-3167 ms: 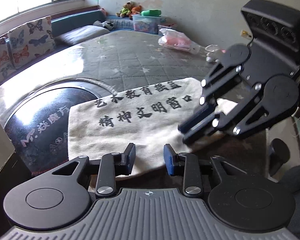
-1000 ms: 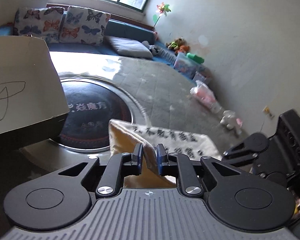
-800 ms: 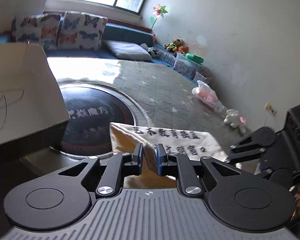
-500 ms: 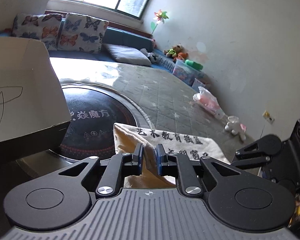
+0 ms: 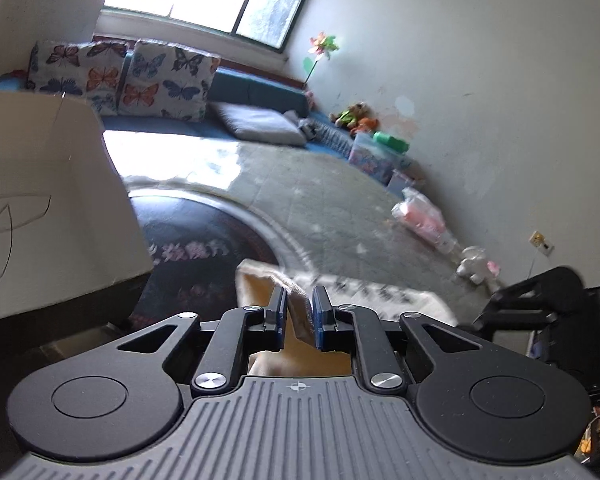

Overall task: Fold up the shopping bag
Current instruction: 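Grasp the bag edge by the printed text with the left gripper, then lift the bag edge with the left gripper and fold it toward the right gripper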

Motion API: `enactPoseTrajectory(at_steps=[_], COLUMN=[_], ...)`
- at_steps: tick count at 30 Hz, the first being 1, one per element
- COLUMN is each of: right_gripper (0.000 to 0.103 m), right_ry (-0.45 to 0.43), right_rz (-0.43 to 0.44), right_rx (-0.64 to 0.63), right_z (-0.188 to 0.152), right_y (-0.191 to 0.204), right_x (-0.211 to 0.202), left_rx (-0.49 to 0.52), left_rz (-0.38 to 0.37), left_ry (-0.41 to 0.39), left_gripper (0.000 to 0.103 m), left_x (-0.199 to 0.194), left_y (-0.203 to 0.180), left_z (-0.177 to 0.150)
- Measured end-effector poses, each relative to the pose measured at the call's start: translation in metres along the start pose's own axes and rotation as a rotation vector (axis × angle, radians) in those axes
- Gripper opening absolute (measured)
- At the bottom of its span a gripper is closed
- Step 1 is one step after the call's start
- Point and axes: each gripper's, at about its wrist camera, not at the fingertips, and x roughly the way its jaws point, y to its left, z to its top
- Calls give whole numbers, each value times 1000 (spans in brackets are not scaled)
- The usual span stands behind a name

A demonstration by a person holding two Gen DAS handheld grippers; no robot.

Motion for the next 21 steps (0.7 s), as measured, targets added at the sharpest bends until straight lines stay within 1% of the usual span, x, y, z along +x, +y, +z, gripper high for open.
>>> enactPoseTrajectory(at_steps=[3, 6, 8, 10, 13, 15, 16, 18, 20, 21], right_gripper=[5, 5, 5, 5, 5, 5, 5, 5, 5, 5], right_ry=[36, 45, 50, 55, 58, 60, 61, 58, 70, 72], right_rz=[7, -1, 4, 19, 25, 51, 55, 45, 63, 61], right_rx=[-27, -55, -40, 2, 40, 139, 170, 230, 303, 312], right_z=[-11, -14, -13, -12, -9, -8, -8, -7, -6, -6], right_y=[11, 18, 16, 11, 6, -7, -13, -25, -39, -41], right_x=[18, 23, 25, 28, 30, 29, 28, 27, 29, 29], left_rx=[18, -11, 0, 3, -20, -12, -1, 60, 101, 122], left_rz=[33, 23, 27, 31, 9, 13, 15, 11, 0, -5], left_ry=[29, 22, 23, 23, 6, 6, 5, -8, -29, -40], left_gripper=[14, 15, 15, 15, 16, 18, 19, 21, 22, 22], left_x=[11, 15, 17, 19, 16, 14, 12, 6, -1, -4], left_y=[2, 8, 7, 5, 4, 3, 2, -3, -9, -11], left_z=[-10, -9, -7, -5, -1, -3, -4, -8, -11, -13])
